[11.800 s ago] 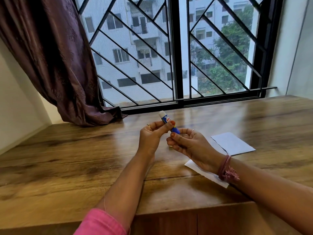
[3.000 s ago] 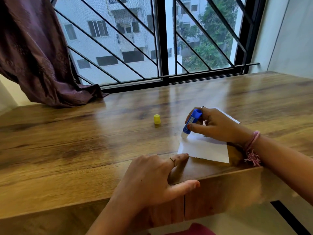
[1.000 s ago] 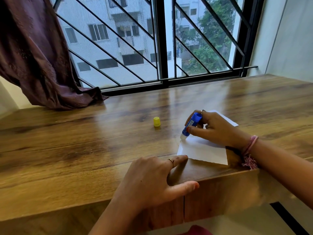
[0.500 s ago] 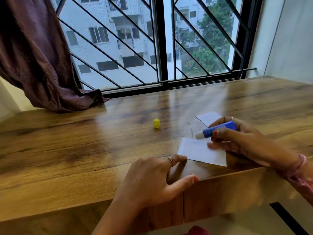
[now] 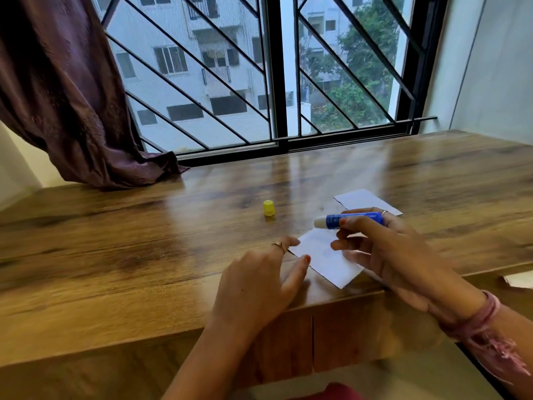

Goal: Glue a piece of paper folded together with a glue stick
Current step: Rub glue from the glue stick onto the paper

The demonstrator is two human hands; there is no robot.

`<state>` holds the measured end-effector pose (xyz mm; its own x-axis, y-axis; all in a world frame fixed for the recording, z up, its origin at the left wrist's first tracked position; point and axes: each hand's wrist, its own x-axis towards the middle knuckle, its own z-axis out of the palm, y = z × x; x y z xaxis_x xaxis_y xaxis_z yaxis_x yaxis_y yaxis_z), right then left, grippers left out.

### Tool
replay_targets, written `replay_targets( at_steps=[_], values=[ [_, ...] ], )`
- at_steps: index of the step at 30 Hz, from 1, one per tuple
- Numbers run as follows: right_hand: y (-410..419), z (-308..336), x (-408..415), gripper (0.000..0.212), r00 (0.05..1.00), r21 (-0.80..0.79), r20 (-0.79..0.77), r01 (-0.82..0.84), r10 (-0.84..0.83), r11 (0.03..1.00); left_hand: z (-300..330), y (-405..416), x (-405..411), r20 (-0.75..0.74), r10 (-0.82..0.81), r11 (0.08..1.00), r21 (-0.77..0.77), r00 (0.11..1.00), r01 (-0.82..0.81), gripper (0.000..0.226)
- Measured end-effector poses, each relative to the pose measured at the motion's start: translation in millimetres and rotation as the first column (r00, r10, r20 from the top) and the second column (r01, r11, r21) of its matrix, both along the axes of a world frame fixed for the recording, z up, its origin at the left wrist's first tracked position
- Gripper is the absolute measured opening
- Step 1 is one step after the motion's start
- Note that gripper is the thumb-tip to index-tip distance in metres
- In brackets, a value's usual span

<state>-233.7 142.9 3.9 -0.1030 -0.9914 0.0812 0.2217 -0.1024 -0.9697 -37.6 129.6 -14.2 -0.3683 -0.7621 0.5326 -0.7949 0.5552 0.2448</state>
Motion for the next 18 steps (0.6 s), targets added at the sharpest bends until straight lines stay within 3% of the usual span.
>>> replay_targets(
  at_steps=[3, 9, 11, 14, 18],
  values=[
    [2.9, -2.5, 6.0, 0.015, 0.992, -0.006, 0.125, -0.008, 0.008, 1.0, 0.9, -0.3, -9.4, -0.103, 0.036, 0.997, 0.067, 0.994, -0.029, 0.04],
    [-1.6, 3.9, 0.8, 0.022, 0.946, -0.1, 0.318, -0.034, 0.064, 0.994, 1.2, -10.2, -15.9, 0.013, 0.132, 0.97, 0.204, 0.991, -0.132, 0.05],
    [-12.1, 9.9, -15.1, 0.013, 0.967, -0.132, 0.25, -0.019, 0.052, 0.991, 4.8, -15.5, -14.1, 0.049, 0.109, 0.953, 0.279, 0.993, -0.118, 0.048],
    [-29.3, 14.4, -40.0, 0.013, 0.998, -0.118, 0.0, -0.062, 0.062, 0.991, 13.0, -24.5, -7.0, 0.081, 0.047, 0.913, 0.4, 0.996, -0.075, 0.043],
    [-43.5, 4.3, -55.7, 0.011, 0.957, -0.046, -0.255, -0.153, 0.136, 0.987, 22.6, -37.0, 5.7, 0.101, -0.024, 0.884, 0.466, 0.995, -0.026, 0.039]
  ],
)
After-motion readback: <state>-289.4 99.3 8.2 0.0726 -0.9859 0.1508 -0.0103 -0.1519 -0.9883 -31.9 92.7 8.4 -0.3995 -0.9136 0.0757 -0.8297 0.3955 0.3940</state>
